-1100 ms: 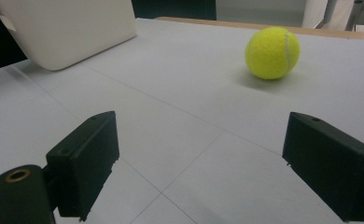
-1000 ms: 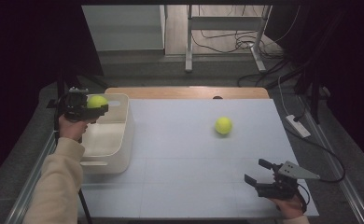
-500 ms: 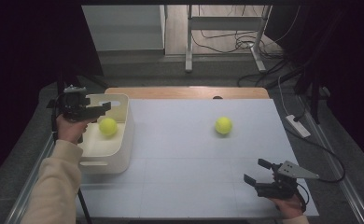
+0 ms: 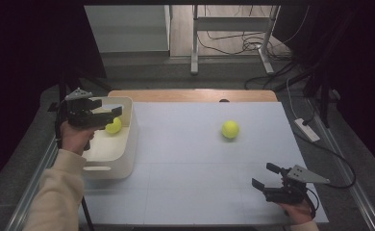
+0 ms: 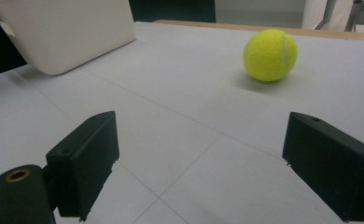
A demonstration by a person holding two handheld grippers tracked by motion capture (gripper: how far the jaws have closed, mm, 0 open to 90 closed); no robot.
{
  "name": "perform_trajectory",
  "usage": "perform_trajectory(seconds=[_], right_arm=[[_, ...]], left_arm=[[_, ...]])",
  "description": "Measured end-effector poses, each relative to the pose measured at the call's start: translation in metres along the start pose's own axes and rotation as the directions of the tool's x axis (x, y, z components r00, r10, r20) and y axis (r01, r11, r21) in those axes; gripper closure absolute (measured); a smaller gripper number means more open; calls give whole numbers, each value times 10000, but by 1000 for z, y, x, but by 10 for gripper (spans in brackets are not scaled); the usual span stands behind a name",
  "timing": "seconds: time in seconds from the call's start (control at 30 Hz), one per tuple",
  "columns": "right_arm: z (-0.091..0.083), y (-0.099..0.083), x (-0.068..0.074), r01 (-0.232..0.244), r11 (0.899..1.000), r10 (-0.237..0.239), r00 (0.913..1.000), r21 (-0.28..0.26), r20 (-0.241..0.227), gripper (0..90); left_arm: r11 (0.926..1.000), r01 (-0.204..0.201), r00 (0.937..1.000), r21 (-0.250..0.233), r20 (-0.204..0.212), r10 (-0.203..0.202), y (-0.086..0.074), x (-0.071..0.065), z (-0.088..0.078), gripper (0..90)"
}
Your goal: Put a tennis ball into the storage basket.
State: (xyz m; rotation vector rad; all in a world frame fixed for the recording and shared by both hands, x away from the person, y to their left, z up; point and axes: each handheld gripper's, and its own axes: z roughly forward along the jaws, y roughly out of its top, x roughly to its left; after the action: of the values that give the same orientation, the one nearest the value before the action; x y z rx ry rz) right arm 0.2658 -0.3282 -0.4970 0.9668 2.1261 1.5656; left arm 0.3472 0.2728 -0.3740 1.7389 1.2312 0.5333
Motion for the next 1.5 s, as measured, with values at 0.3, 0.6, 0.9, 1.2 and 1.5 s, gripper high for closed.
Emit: perform_trajectory(seconds=[0.3, 0.6, 0.9, 1.2, 1.5], right_arm=[[3, 1, -2, 14, 10000, -14, 10000, -6, -17, 107], [2, 2, -2, -25, 10000, 25, 10000, -10, 81, 107], [0, 0, -3, -30, 10000, 30, 10000, -28, 35, 108], [-2, 0, -3, 5, 10000, -4, 10000, -73, 27, 109], [0, 0, -3, 33, 10000, -33, 10000, 6, -8, 109]], left_arm=[[9981, -538, 9962, -286, 669, 556, 0, -26, -3, 130], [9957, -810, 9887, -454, 1229, 860, -1, -41, -2, 131], [9926, -1093, 9759, -525, 1842, 1172, -1, -62, 3, 131], [9886, -1329, 9605, -711, 2369, 1461, -1, -84, 6, 130], [9850, -1551, 9468, -749, 2734, 1699, -5, -100, 11, 130]])
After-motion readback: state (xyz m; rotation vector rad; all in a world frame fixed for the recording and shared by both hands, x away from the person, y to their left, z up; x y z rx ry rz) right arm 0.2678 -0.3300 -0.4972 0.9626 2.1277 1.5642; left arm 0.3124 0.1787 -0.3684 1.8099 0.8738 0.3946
